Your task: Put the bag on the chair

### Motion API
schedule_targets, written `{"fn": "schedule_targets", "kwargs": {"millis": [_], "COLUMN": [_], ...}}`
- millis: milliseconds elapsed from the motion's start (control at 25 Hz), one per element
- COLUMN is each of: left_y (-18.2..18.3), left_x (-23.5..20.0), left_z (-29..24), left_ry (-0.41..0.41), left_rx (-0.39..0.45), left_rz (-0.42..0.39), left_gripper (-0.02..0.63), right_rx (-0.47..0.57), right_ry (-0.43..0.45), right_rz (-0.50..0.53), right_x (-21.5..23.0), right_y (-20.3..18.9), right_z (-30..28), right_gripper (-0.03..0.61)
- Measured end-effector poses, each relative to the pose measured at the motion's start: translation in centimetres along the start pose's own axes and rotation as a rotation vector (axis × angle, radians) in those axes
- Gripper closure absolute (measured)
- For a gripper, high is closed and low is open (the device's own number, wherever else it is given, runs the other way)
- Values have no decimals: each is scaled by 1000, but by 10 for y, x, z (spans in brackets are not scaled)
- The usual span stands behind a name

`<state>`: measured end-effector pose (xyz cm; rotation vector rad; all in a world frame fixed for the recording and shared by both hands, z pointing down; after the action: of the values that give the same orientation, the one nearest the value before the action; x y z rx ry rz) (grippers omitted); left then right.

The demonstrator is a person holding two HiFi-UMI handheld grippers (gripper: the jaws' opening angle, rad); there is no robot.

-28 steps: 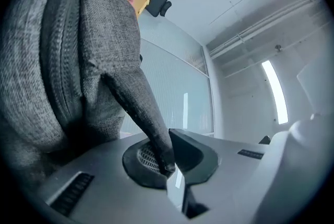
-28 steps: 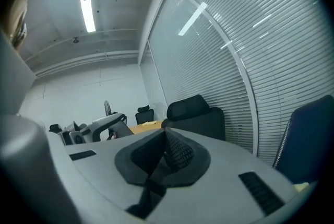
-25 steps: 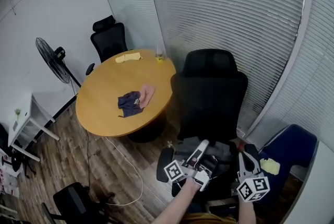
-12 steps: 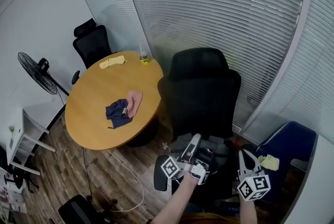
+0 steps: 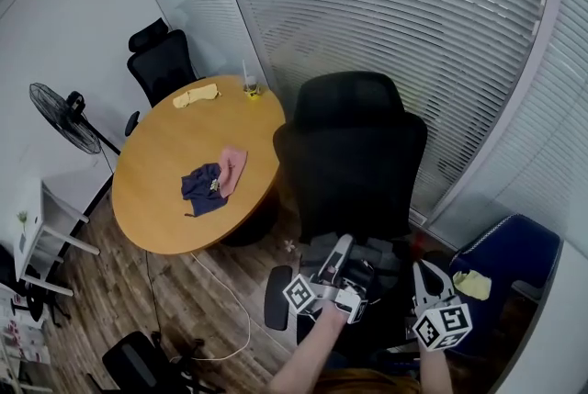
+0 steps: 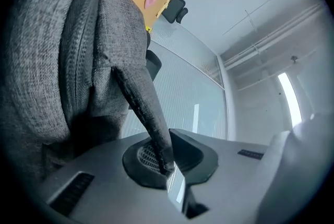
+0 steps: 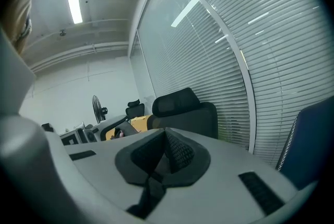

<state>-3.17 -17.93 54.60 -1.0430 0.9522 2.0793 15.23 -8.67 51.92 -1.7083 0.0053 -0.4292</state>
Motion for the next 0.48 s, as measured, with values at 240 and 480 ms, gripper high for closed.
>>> {"fn": "schedule_targets", "kwargs": {"millis": [240, 480], "left_y": [2, 4], "left_x": [-16, -31], "left_z": [-1, -10], "left_ry": [10, 26], "left_rx": [44, 65], "left_rz": [-13, -20], "left_gripper": [586, 586], "right_rx": [-20, -39], "right_ry": [22, 44], "right_rz": [-23, -37], "right_x": [12, 25], "right_y": [-5, -2], "right_z": [-4, -18], "right_gripper": [566, 566]}}
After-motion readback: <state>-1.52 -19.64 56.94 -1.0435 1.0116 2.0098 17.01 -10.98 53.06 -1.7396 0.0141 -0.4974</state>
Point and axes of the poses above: the fingertips, and each gripper's own axes: z backward along the fingers, x to its right, y out of its top, the point moved 5 cm from there along z, backward along the fingers, and after that the axes turned 3 degrees about x, right-handed, at the moved point
